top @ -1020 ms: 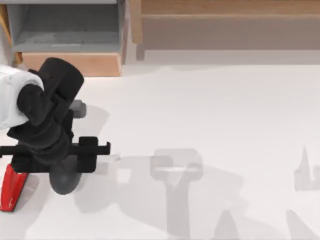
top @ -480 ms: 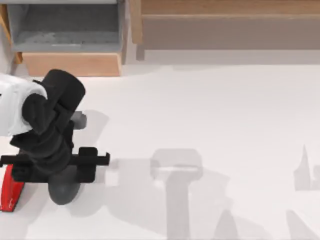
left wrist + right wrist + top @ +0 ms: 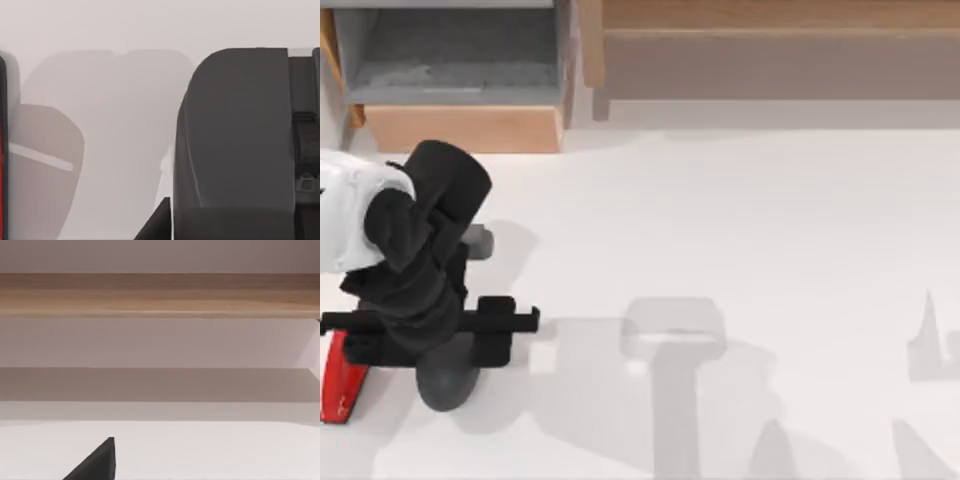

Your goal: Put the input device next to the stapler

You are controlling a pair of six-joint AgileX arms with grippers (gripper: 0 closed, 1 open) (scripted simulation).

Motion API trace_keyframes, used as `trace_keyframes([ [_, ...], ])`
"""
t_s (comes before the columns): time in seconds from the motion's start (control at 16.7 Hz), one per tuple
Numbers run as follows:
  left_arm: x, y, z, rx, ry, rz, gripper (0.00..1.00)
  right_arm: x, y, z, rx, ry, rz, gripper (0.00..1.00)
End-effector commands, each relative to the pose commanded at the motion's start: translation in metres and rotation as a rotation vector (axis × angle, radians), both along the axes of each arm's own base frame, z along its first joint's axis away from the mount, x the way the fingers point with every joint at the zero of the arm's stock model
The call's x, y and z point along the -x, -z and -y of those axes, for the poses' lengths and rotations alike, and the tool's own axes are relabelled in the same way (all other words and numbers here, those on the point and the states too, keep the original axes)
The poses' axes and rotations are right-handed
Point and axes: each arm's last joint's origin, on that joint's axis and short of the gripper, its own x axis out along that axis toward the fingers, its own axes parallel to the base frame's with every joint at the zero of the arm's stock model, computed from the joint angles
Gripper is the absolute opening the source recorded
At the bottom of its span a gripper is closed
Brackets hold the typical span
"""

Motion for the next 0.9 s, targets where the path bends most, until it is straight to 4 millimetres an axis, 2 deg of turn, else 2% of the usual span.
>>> trace_keyframes([
  [0.54, 0.0, 0.0, 0.0, 0.0, 0.0, 0.0, 0.98, 0.0, 0.0, 0.0, 0.0, 0.0, 0.0, 1.0],
  [0.9, 0.0, 0.0, 0.0, 0.0, 0.0, 0.0, 1.0, 0.0, 0.0, 0.0, 0.0, 0.0, 0.0, 1.0],
])
